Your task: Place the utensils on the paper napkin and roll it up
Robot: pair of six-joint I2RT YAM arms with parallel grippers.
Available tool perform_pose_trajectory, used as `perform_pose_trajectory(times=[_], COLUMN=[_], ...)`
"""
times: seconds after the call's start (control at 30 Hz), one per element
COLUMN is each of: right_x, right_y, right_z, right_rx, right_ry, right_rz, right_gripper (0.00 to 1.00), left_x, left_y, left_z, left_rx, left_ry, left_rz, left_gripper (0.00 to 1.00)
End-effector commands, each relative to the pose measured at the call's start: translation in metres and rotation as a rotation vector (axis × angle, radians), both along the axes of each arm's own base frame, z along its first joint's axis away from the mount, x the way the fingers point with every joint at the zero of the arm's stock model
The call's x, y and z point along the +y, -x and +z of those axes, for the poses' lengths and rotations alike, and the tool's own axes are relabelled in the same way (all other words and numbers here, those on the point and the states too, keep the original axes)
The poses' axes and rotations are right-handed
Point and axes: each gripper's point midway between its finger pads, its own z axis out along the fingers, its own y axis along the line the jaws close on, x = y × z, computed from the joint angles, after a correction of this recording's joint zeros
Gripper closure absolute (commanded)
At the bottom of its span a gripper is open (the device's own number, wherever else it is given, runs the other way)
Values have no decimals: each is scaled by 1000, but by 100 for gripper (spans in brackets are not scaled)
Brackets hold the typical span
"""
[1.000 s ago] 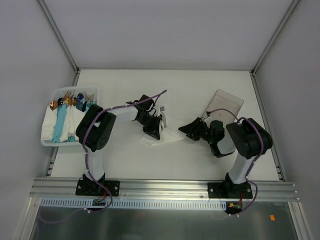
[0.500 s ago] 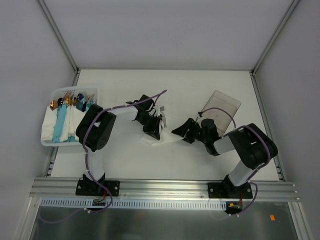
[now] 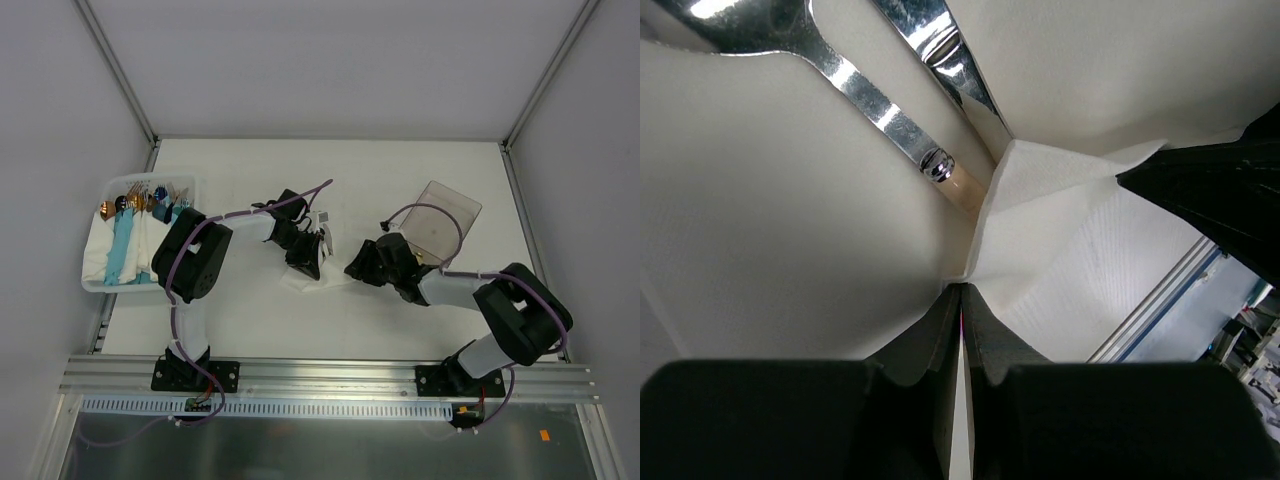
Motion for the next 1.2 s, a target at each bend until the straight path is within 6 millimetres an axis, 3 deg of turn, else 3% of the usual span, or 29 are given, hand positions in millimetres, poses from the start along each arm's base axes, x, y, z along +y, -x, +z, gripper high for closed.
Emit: perform_pose_trajectory(times=[0.0, 0.2, 0.53, 1.0, 1.17], right_x=[-49, -45, -17, 3, 9], right_y=[20, 21, 26, 17, 16], right_z=[-38, -32, -7, 34, 38], right_rx=[69, -1, -150, -199, -200], right_ry=[334, 468, 638, 592, 570], right_rz=[-24, 47, 186, 157, 168], right_gripper=[57, 61, 59, 57, 58], left_x=[17, 17, 17, 18, 17], left_y=[-2, -2, -3, -1, -1], left_z=[-24, -24, -25, -29, -29], left_rx=[4, 4, 5, 21, 21], left_ry=[-99, -99, -101, -107, -106], left_rz=[16, 16, 19, 22, 20], left_gripper=[94, 94, 94, 94, 94])
